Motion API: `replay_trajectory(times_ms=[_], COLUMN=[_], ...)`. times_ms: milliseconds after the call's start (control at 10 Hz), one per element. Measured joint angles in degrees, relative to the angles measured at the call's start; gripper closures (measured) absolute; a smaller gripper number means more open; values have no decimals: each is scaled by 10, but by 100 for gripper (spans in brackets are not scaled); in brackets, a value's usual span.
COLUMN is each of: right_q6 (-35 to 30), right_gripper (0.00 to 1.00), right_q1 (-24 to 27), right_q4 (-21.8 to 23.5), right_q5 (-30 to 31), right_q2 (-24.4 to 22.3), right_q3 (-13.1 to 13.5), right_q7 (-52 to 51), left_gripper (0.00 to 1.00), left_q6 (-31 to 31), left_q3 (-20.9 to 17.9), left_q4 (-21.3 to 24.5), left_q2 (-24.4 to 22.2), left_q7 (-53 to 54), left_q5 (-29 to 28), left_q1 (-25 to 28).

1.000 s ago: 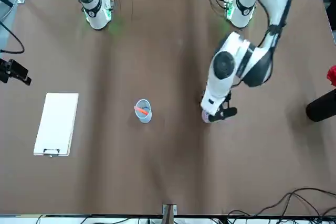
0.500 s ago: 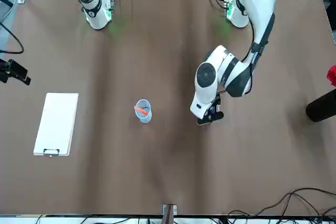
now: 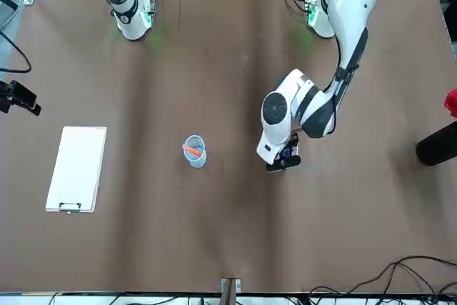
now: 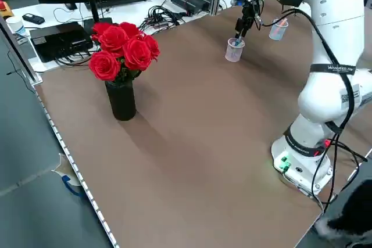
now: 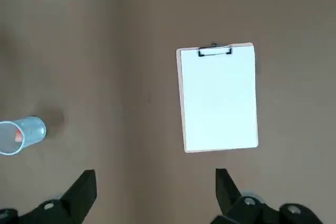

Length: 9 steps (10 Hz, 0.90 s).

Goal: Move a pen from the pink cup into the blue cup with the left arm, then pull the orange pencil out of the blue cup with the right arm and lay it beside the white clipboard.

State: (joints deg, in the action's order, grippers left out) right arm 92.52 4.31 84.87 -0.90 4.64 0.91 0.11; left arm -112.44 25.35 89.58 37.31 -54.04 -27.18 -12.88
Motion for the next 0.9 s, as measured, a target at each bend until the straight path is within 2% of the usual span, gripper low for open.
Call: replay_trajectory(times_ms=[300,900], right_q6=[0,0], right_gripper=[0,0], right_q1=[0,0], right_q4=[0,0], right_q5=[0,0], right_q2=[0,0], right_q3=[0,0], right_q7=[0,-1], left_gripper=[47,61], left_q6=[0,2], left_q3=[0,0], left_q4=[0,4], left_q2=[2,3], left_q7=[0,0], left_q5=[-3,-4], left_q1=[0,-5])
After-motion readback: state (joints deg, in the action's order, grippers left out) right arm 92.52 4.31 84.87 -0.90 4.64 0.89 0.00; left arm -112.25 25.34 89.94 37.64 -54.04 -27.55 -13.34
